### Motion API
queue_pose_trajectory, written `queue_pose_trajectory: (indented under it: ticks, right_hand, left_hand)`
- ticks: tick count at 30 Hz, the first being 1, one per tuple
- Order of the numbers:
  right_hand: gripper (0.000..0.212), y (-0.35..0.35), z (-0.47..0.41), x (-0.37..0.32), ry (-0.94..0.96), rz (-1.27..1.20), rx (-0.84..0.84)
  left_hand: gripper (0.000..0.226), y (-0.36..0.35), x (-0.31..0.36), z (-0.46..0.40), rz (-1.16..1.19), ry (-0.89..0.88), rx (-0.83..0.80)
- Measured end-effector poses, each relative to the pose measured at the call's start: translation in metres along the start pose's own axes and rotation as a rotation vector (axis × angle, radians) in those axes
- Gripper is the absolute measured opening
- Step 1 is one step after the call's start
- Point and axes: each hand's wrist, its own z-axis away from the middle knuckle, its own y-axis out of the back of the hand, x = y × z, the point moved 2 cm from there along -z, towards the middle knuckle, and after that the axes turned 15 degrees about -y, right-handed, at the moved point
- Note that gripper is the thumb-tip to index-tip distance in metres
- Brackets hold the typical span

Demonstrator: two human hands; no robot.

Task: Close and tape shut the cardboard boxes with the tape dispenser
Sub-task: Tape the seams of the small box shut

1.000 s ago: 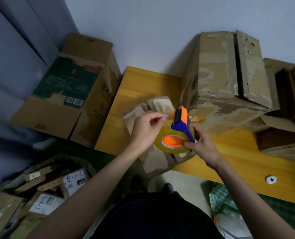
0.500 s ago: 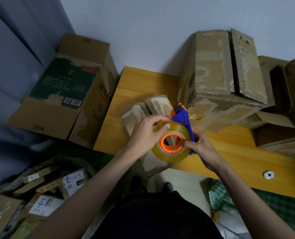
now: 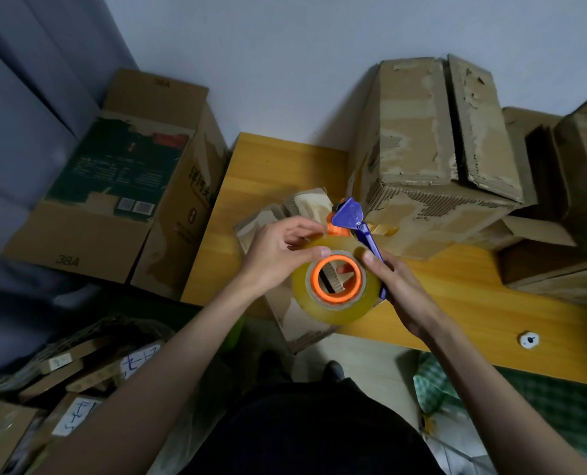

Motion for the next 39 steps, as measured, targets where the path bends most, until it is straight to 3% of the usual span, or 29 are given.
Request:
queue_pose_trajectory:
  ticks: [6,12,18,26,33,39]
  right_hand:
    - [0.043,-0.005,-0.002,0.001,-0.071,-0.194,-0.016]
    - [0.04,-0.005,0.001,0.0,-0.075,-0.279,0.004]
    - [0.041,-0.003,0.002,0.005,-0.057,-0.265,0.017]
    - [0.041,0.001,0.002,0.003,0.057,-0.121,0.103]
    - [0.057,0.003,0.006,0.004,0.155,0.05,0.125]
    - [0.065,-0.004,0.009,0.0,0.188,0.366,0.161]
  left_hand:
    - [0.039,-0.002,-0.007,-0.001,-0.041,0.067,0.071]
    - [0.039,-0.005,-0.004,-0.007,-0.083,0.119,0.018]
    - [0.052,-0.01,-0.001,-0.013,0.026,0.324,0.11]
    - [0.013,-0.014,-0.005,-0.016,0.138,0.543,0.245]
    - [0.016,-0.002,-0.008,-0.02,0.184,0.578,0.158]
    - [0.014,0.0,-0.017,-0.02,0.05,0.547,0.061]
